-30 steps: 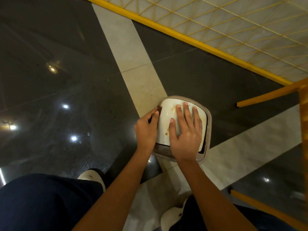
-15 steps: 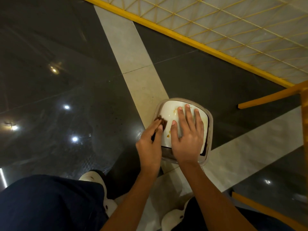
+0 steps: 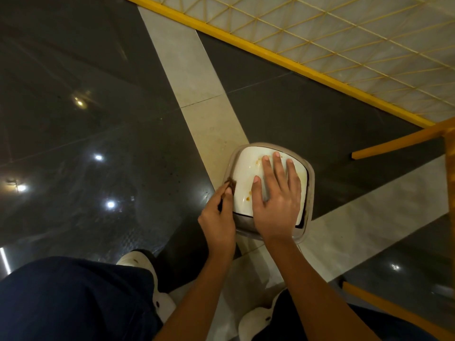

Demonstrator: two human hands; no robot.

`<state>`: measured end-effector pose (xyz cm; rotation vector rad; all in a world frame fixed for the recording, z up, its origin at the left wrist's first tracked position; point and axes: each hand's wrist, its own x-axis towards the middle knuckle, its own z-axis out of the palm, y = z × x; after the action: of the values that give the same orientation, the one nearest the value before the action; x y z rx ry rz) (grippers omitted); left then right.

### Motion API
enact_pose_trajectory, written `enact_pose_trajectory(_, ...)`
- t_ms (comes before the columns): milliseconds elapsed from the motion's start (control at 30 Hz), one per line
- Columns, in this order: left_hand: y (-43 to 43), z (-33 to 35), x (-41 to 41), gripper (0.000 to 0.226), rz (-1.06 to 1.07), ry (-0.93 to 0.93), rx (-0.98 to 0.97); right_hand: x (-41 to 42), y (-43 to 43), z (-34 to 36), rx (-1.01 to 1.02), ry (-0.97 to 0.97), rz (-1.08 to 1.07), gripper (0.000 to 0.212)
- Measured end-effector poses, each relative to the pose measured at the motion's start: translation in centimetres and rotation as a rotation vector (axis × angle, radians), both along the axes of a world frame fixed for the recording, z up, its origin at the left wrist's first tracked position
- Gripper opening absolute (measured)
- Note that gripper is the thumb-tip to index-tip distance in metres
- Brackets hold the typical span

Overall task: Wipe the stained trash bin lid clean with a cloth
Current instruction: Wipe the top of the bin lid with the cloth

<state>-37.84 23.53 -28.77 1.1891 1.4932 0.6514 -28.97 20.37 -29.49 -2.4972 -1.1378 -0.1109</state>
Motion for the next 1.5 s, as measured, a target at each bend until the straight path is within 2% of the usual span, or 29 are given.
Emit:
enact_pose_trajectory(200,-1.0,0.9,-0.3,0.029,-0.036,-0.011,0.077,0.0,-0.1,0.0,-0.013,0.004,-0.004,0.051)
enact_pose_trajectory(367,2.1,0.0,0.9,0.026,-0.063,0.048,-0.021,0.1,0.0,-0.1,-0.002,-0.002,-0.002,0.051)
enact_pose_trajectory(567,0.8,1.5,1.3,0.026,-0.09,0.011,0.168,0.0,0.0,0.0,0.002,-0.002,-0.005,0.054)
enact_pose_trajectory(733,4.5,0.8,3.1,0.025,-0.138,0.041,0.003,0.0,0.0,0.0,0.013,0.014,-0.004,0.05)
enact_pose_trajectory(900,3.9,1.7,3.6,0.026,-0.183,-0.006,0.206,0.0,0.0,0.1,0.016,0.027,0.003,0.05)
enact_pose_trajectory(1033,7.0,0.8,4.8,0.025,-0.198,0.043,0.043,0.1,0.1,-0.1,0.029,0.015,0.006,0.05)
enact_pose_trajectory(1233,5.8,1.5,4.6,0.025,-0.27,0.009,0.244,0.0,0.0,-0.1,0.028,0.028,-0.005,0.05)
enact_pose_trajectory(1400,8.0,1.3,6.0,0.024,-0.298,0.028,0.151,0.0,0.1,-0.1,0.028,0.034,-0.001,0.05)
enact_pose_trajectory(1500,6.9,2.0,5.8,0.023,-0.349,0.02,0.269,0.0,0.2,-0.1,0.025,0.033,-0.006,0.052)
